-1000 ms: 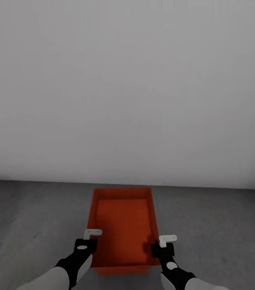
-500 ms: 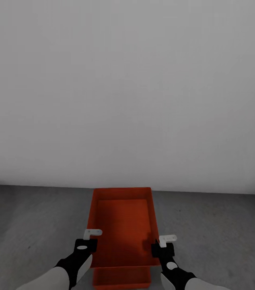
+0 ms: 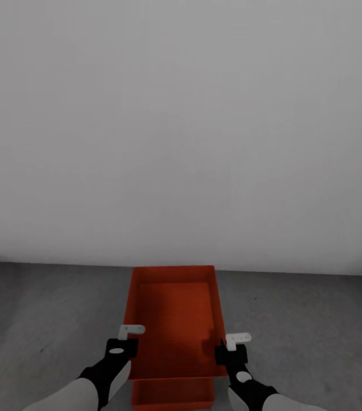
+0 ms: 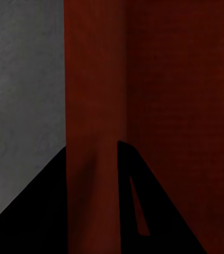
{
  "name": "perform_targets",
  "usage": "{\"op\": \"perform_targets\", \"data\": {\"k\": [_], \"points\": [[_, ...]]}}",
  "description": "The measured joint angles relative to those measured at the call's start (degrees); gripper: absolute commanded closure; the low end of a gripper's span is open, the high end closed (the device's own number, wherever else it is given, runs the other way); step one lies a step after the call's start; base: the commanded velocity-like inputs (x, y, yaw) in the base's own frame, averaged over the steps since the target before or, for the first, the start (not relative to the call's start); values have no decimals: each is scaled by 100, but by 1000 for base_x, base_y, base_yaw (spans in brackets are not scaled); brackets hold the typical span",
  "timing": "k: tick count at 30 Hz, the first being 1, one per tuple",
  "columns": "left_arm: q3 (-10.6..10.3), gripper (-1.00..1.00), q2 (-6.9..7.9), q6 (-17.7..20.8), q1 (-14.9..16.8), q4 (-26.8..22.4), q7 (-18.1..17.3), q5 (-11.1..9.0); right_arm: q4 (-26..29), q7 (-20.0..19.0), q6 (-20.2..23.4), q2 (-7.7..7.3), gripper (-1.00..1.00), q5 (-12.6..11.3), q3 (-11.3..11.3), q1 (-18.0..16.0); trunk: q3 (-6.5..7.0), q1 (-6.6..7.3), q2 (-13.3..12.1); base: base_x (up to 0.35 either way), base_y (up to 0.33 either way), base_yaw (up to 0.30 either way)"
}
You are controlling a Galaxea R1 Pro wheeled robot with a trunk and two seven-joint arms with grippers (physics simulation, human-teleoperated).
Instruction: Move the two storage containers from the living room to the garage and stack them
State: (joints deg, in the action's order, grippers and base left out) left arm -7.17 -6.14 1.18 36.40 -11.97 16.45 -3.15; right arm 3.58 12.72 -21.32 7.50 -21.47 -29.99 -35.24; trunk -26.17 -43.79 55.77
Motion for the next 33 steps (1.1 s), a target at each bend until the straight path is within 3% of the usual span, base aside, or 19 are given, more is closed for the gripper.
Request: {"op": "perform_targets", "data": {"k": [23, 33], "points": [[-5, 100, 2, 0, 0, 1, 0, -2, -5, -1, -3, 4, 100, -34, -23, 0, -179, 0, 0, 0, 0, 74], [-5, 100, 3, 0, 0, -6, 0, 4, -4, 0, -11, 4, 100, -30, -17, 0, -198, 0, 0, 0, 0, 6]]}}
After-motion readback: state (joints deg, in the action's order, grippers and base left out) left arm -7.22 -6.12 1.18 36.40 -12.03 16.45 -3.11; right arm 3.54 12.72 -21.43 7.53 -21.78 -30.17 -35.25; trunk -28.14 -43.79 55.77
